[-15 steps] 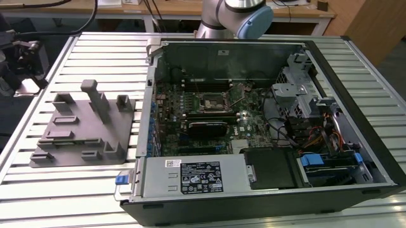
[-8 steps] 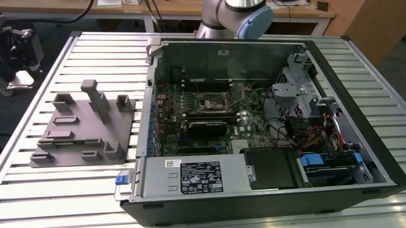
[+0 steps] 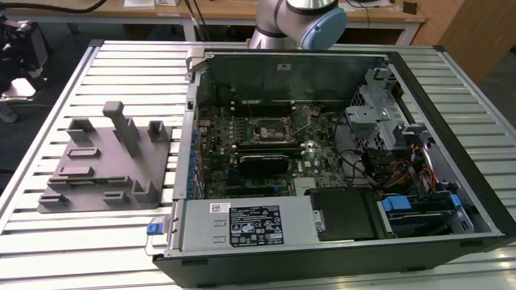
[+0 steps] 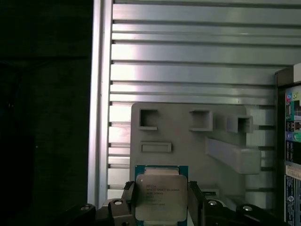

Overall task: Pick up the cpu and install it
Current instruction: 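Pick up the cpu and move it towards the insertion slot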

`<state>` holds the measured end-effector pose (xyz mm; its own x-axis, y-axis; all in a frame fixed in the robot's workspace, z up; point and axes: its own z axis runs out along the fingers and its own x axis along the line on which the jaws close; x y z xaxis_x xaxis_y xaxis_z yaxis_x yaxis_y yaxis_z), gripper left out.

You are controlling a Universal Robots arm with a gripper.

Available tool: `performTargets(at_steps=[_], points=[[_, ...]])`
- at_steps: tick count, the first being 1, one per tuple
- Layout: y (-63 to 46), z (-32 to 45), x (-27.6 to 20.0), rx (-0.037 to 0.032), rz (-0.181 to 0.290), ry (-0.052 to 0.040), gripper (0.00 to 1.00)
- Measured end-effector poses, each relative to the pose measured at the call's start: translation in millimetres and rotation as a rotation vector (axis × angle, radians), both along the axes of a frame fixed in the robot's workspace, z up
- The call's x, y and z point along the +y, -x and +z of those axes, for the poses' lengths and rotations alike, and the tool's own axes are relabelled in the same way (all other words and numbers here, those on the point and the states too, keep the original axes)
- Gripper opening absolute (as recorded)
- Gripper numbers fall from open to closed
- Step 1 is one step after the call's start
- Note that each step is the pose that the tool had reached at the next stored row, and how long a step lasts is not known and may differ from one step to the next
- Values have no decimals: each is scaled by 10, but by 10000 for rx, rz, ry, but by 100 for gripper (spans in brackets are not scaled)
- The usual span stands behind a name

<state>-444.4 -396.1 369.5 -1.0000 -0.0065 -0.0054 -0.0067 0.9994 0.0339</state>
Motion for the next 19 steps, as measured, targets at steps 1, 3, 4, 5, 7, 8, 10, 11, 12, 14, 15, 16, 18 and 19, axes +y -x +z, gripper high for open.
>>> performTargets(at_steps=[1, 3, 4, 5, 7, 8, 10, 11, 12, 14, 15, 16, 18, 19], points=[[0, 31, 2, 0, 0, 0, 53], [0, 86, 8, 1, -1, 0, 53], [0, 114, 11, 1, -1, 0, 53], [0, 131, 11, 1, 0, 1, 53], [0, 132, 11, -1, 1, -1, 53], [0, 132, 12, -2, 0, -2, 53], [0, 133, 12, -1, 0, -1, 53], [-7, 134, 12, 1, 0, 0, 53], [-27, 135, 13, 2, -1, 0, 53], [-89, 134, 12, 2, 0, 1, 53], [-126, 133, 12, 0, 0, 0, 53], [-167, 133, 12, 0, -1, -1, 53], [-251, 134, 12, 2, -1, 0, 53], [-298, 134, 12, 1, 0, 0, 53]])
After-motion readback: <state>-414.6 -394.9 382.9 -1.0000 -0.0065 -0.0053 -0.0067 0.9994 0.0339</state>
